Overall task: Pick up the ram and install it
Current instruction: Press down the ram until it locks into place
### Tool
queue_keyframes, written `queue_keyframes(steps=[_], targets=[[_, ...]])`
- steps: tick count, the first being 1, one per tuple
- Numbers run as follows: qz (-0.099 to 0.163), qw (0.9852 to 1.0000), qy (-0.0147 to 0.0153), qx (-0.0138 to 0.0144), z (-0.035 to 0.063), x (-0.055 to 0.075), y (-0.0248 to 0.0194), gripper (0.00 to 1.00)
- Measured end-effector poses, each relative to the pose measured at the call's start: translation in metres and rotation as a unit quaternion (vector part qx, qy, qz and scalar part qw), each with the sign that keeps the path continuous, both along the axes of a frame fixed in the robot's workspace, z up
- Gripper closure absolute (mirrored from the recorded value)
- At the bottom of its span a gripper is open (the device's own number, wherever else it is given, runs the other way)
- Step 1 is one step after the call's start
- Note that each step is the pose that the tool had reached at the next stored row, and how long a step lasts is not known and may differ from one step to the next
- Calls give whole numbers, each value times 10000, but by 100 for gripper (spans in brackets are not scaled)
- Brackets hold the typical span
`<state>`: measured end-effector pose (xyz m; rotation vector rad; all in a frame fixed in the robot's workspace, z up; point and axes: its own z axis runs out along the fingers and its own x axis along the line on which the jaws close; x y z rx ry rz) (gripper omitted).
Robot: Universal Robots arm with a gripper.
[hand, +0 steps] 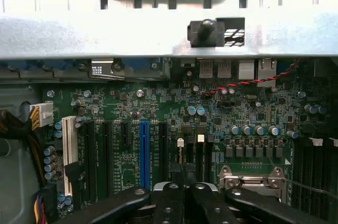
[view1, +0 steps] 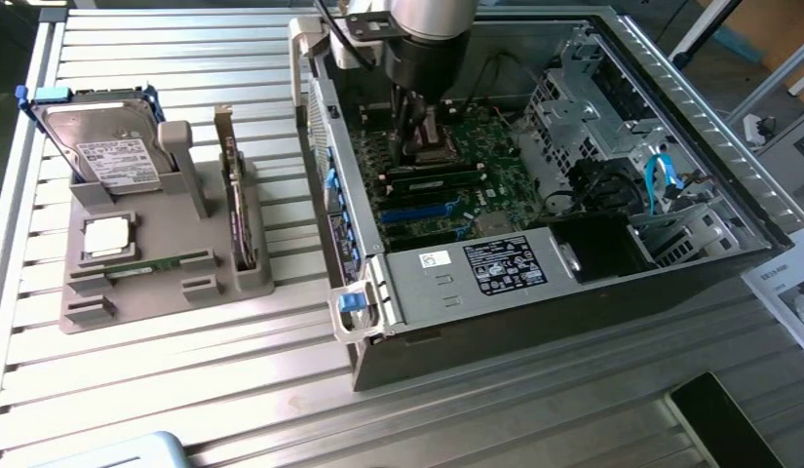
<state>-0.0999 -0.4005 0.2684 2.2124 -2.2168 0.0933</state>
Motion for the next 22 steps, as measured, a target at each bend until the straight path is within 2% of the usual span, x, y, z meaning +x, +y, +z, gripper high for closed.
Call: queue_keyframes(steps=[8, 12, 22], targets=[[0, 10000, 1, -1, 68, 0, 0, 89], [0, 10000, 3, -1, 150, 0, 0, 89], [0, 10000, 3, -6, 272, 0, 0, 89]])
